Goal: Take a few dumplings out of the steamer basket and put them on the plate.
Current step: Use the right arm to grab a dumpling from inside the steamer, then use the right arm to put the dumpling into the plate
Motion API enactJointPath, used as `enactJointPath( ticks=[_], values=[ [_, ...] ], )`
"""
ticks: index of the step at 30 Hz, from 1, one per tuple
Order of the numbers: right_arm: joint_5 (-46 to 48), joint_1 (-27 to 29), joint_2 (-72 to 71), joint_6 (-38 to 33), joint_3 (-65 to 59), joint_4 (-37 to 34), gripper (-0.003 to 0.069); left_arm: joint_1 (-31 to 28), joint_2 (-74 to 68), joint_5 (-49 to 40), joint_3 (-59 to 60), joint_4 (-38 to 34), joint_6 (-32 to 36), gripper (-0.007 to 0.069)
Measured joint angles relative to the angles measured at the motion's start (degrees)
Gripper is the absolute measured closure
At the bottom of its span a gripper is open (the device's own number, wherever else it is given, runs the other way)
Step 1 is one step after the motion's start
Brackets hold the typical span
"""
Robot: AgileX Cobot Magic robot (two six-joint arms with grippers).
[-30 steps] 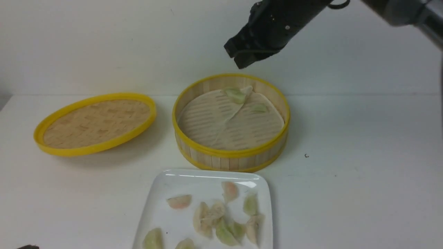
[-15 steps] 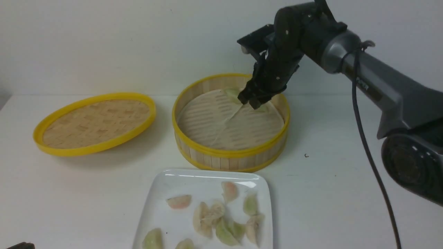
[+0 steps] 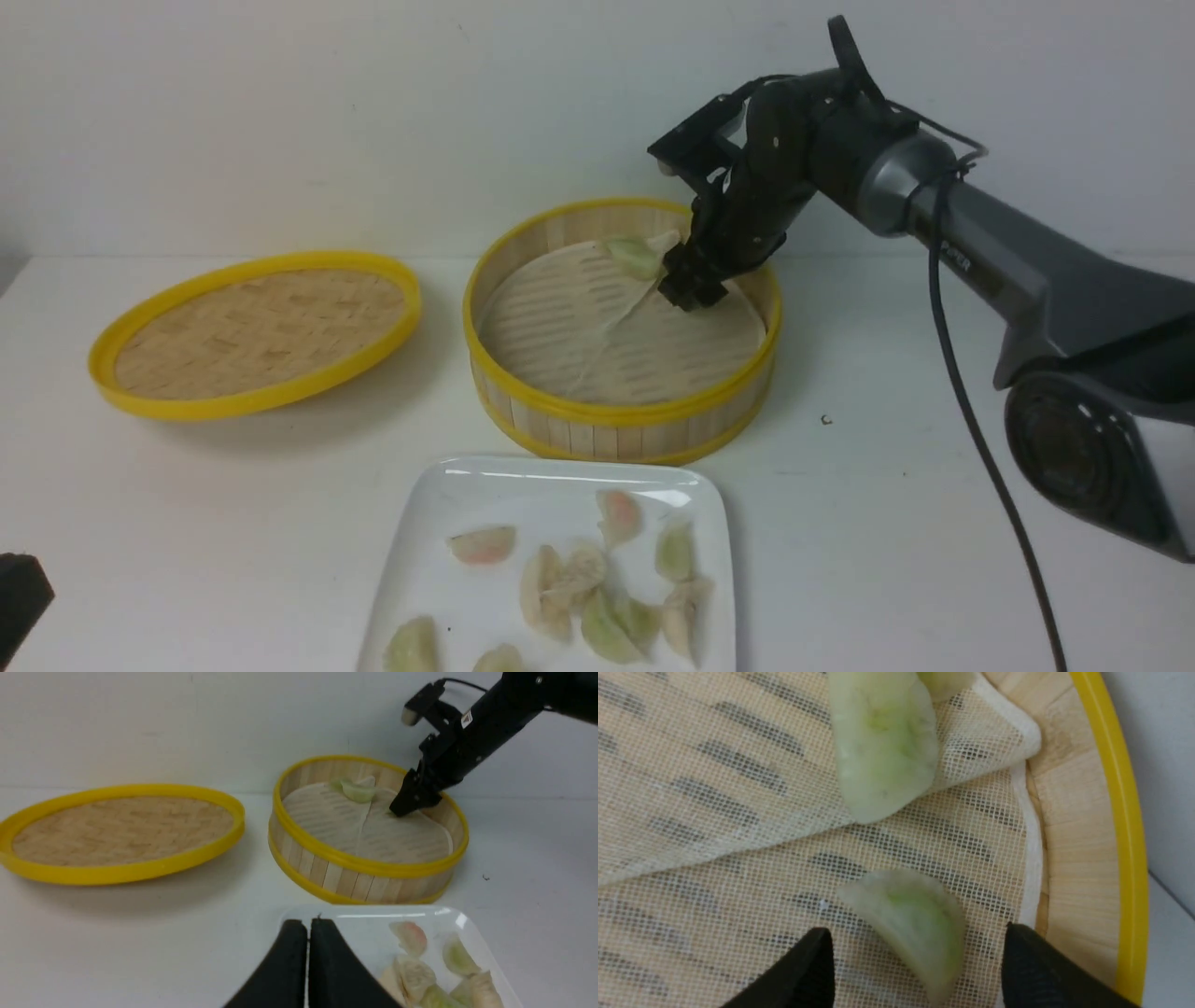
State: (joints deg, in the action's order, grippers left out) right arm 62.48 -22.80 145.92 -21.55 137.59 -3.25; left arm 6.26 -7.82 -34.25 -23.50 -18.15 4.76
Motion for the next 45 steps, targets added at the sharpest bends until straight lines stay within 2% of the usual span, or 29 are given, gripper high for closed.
enactJointPath(
  ticks=[2,4,5,7,8,9,12,20,25,26,29,34,36,38,45],
  values=[
    [-0.21,0.00,0.45,-0.12,0.00,0.00,0.0234,0.00,0.00,0.09,0.00,0.00,0.12,0.0631],
    [-0.08,0.00,0.56,-0.14,0.00,0.00,0.0288,0.00,0.00,0.09,0.00,0.00,0.12,0.0631],
    [0.26,0.00,0.56,-0.14,0.00,0.00,0.0353,0.00,0.00,0.09,0.00,0.00,0.14,0.0631],
    [0.88,0.00,0.56,-0.14,0.08,0.00,0.0423,0.00,0.00,0.09,0.00,0.00,0.14,0.0631],
    [2.72,0.00,0.56,-0.02,0.76,-0.06,0.0540,0.00,0.00,0.09,0.00,0.00,0.18,0.0631],
    [4.55,0.00,0.44,0.34,1.51,-0.36,0.0571,0.00,0.00,0.09,0.00,0.00,0.18,0.0631],
    [8.58,0.00,-0.98,3.16,4.30,-1.93,0.0566,0.00,0.00,0.09,0.00,0.00,0.18,0.0631],
    [9.00,-0.30,-14.59,8.59,3.26,-8.82,0.0564,0.00,0.00,0.09,0.00,0.00,0.24,0.0631],
    [8.81,-4.23,-28.66,7.41,-19.90,-13.37,0.0564,0.00,0.00,0.09,0.00,0.00,0.29,0.0631],
    [8.81,-4.23,-28.66,7.23,-20.90,-13.53,0.0564,0.00,0.00,0.09,0.00,0.00,0.29,0.0631],
    [9.00,-8.24,-32.61,2.70,-36.50,-17.71,0.0564,0.00,0.00,0.09,0.00,0.00,0.29,0.0631],
    [7.35,-11.47,-31.14,0.48,-45.96,-19.82,0.0564,0.00,0.00,0.09,0.00,0.00,0.29,0.0631],
    [6.02,-11.69,-30.06,0.48,-46.27,-19.82,0.0560,0.00,0.00,0.09,0.00,0.00,0.29,0.0631],
    [5.10,-11.68,-28.83,0.76,-46.27,-19.82,0.0525,0.00,0.00,0.09,0.00,0.00,0.29,0.0631],
    [5.93,-11.54,-27.33,0.90,-40.26,-17.27,0.0163,0.00,0.00,0.09,0.00,0.00,0.29,0.0631]
  ],
)
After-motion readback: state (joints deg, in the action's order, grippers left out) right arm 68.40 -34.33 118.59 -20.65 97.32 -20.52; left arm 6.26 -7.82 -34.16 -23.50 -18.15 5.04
